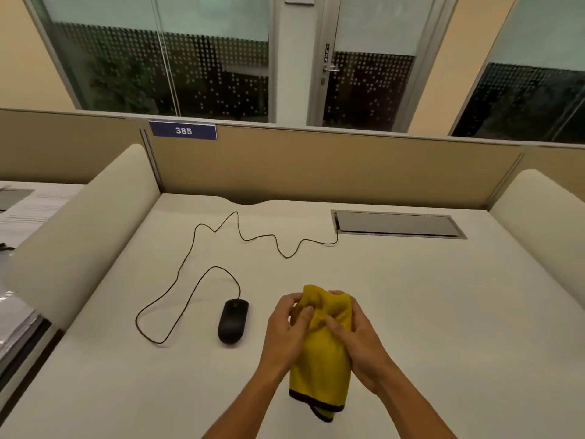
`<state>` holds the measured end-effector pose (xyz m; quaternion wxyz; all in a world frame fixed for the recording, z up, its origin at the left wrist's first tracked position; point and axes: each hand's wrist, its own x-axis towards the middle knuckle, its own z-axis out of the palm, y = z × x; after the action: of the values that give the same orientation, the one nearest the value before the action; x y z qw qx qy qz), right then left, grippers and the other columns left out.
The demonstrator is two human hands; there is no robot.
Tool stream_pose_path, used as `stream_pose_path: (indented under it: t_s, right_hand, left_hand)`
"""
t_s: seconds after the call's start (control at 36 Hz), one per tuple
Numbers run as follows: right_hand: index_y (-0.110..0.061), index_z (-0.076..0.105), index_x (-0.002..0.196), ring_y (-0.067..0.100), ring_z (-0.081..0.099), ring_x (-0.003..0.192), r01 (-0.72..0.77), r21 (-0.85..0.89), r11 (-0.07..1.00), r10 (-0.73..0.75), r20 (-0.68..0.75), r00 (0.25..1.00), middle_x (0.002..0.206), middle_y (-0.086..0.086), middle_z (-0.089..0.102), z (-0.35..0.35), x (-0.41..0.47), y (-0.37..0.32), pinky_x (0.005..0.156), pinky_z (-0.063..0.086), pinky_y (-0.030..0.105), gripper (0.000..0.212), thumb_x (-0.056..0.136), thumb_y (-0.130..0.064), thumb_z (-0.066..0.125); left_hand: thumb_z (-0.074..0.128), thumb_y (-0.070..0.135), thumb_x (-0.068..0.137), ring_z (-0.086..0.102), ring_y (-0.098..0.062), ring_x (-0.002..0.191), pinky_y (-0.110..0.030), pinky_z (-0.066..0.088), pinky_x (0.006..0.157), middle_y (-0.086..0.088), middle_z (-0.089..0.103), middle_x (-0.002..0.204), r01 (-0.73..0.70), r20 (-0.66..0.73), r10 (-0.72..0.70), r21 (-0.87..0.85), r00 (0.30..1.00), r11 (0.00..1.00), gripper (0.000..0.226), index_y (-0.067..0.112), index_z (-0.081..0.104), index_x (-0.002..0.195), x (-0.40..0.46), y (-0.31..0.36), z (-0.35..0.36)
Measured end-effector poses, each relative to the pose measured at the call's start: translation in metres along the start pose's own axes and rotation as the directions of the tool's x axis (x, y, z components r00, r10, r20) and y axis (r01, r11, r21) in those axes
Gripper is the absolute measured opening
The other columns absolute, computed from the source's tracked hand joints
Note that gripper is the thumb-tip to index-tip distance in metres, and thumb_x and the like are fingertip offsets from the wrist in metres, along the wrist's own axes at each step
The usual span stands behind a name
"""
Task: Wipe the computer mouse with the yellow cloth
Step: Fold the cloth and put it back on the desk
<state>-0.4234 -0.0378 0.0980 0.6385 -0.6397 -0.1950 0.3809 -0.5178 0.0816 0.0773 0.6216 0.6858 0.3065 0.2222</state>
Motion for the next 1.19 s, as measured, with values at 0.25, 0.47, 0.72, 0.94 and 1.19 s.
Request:
stream_pose_path:
  t_s: [0.25,0.47,0.72,0.94,1.19]
  right_hand:
    - [-0.045,0.038,0.125,0.008,0.06,0.11,0.196,-0.202,0.96,-0.217,-0.09,0.972,0.123,-0.014,0.055,-0.063,-0.038,-0.007,0.089,0.055,0.03,0.041,0.095,-0.027,0.06]
    - [-0.041,0.04,0.131,0.003,0.05,0.123,0.359,-0.322,0.876,-0.351,0.084,0.932,0.135,-0.018,0.046,-0.119,-0.069,-0.012,0.098,0.048,0.022,0.046,0.097,-0.015,0.058]
    - [-0.046,0.049,0.122,0.005,0.052,0.116,0.364,-0.555,0.748,-0.381,0.091,0.92,0.123,-0.021,0.053,-0.186,-0.079,-0.029,0.093,0.053,0.03,0.047,0.081,-0.046,0.071]
    - [-0.032,0.063,0.106,0.014,0.068,0.094,0.134,-0.525,0.84,-0.071,0.139,0.988,0.103,-0.008,0.07,-0.253,-0.072,-0.054,0.081,0.06,0.038,0.046,0.07,-0.056,0.08]
    - [-0.015,0.057,0.133,0.035,0.061,0.118,-0.048,0.241,0.969,0.036,0.058,0.998,0.131,0.012,0.063,-0.289,-0.057,-0.051,0.1,0.047,0.06,0.054,0.082,-0.027,0.071]
  left_hand:
    - [0.054,0.031,0.098,0.06,-0.001,0.106,-0.014,0.048,0.087,0.016,0.063,0.113,-0.208,-0.062,0.211,0.05,0.975,0.977,0.02,0.035,0.057,0.118,-0.043,0.033,0.085]
    - [0.044,0.013,0.102,0.06,0.0,0.11,-0.015,0.048,0.092,0.016,0.068,0.117,-0.233,-0.248,0.226,0.001,0.942,0.972,0.03,0.028,0.064,0.119,-0.074,0.057,0.139]
    - [0.04,0.007,0.102,0.062,-0.002,0.088,-0.012,0.047,0.074,0.021,0.067,0.091,-0.334,-0.186,0.346,0.09,0.92,0.938,0.034,0.033,0.062,0.1,-0.075,0.098,0.173]
    - [0.038,0.027,0.104,0.057,-0.002,0.081,-0.015,0.047,0.067,0.014,0.063,0.087,-0.336,-0.187,0.366,0.174,0.911,0.926,0.02,0.029,0.058,0.105,-0.04,0.114,0.189]
    - [0.032,0.036,0.104,0.055,-0.005,0.089,-0.022,0.043,0.07,0.013,0.056,0.096,-0.209,-0.11,0.226,0.147,0.968,0.967,0.018,0.03,0.049,0.109,0.019,0.11,0.216]
